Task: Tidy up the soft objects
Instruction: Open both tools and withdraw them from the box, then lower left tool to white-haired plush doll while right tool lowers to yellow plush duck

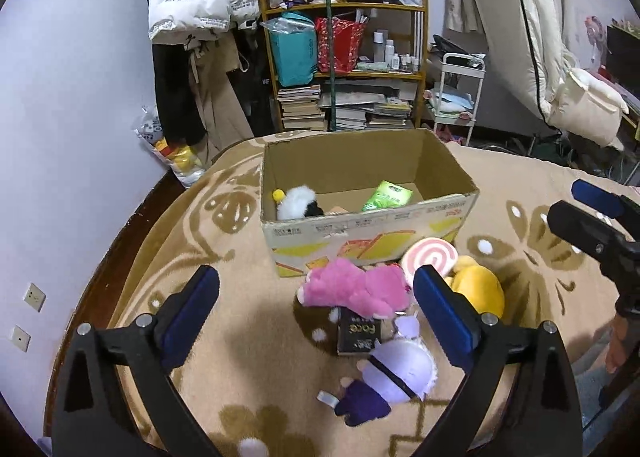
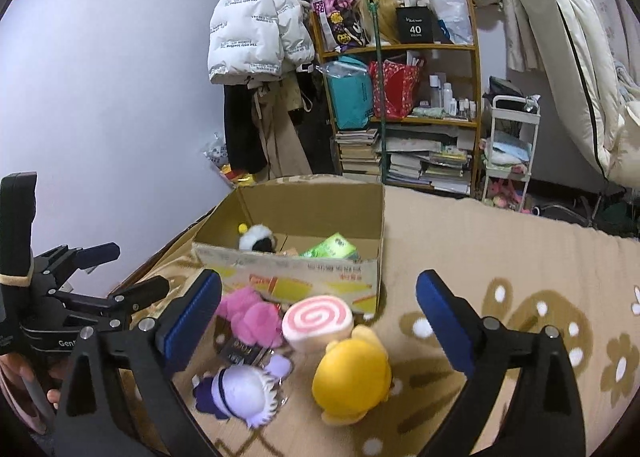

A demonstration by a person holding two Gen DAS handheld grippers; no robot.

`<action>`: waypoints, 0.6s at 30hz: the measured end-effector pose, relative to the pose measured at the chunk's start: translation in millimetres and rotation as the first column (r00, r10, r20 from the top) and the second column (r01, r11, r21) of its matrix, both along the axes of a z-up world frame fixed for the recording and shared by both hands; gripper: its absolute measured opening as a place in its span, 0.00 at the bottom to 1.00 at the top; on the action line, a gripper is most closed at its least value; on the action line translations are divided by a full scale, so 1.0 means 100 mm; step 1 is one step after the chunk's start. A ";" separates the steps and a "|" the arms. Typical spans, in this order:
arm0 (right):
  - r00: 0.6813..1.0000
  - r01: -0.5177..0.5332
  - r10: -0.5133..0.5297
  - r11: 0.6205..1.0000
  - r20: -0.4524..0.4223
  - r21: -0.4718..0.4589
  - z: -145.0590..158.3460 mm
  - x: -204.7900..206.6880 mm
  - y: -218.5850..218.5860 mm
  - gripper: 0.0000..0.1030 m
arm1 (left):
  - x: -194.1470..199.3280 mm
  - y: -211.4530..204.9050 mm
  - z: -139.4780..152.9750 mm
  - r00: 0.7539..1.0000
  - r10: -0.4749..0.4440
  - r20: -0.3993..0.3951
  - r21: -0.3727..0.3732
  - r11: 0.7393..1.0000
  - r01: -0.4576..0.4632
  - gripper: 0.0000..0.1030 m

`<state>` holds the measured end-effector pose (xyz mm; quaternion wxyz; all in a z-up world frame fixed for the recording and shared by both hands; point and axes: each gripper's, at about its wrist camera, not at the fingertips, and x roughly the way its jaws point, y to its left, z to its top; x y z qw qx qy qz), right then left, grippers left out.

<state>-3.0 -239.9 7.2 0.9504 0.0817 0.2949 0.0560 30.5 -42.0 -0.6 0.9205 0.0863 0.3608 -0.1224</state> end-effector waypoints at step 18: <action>0.998 0.029 -0.028 0.999 -0.059 0.014 -0.13 -0.09 -0.07 0.99 | -0.07 -0.04 -0.31 0.996 0.012 -0.094 0.068 0.998 -0.005 0.94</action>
